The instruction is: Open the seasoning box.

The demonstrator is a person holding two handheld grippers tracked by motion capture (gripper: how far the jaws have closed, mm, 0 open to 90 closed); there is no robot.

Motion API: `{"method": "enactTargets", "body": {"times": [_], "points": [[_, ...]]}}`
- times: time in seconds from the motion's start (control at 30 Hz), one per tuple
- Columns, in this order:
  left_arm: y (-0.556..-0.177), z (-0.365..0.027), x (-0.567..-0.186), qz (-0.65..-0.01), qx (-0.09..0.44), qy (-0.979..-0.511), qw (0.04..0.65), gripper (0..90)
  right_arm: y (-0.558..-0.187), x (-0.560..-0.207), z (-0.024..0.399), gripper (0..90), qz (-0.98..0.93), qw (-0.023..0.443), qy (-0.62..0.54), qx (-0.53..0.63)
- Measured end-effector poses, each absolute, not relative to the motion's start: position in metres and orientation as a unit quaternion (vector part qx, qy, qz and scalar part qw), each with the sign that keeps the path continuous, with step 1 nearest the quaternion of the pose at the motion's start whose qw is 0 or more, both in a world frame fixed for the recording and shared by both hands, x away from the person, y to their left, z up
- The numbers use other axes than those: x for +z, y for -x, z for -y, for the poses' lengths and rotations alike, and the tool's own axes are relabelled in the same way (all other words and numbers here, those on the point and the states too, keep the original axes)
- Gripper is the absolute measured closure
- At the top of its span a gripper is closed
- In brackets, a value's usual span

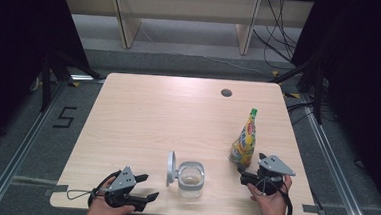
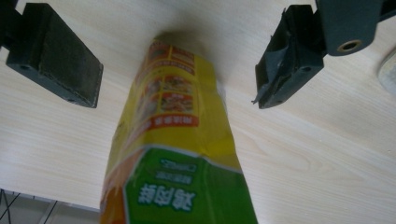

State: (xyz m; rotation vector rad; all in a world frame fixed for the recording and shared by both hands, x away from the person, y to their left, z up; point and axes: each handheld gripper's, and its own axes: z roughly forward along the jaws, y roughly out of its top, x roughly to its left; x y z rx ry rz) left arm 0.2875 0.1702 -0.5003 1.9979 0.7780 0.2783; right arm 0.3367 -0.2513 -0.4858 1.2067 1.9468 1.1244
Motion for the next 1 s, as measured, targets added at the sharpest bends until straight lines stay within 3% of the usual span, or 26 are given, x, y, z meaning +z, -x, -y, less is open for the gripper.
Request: {"method": "enactTargets", "body": {"times": [1.0], "points": [[-0.290,-0.169,-0.500,-0.304,0.113,-0.823,0.467,28.9,-0.369,-0.492,0.236,17.4,-0.704,0.313,-0.465,0.436]]}}
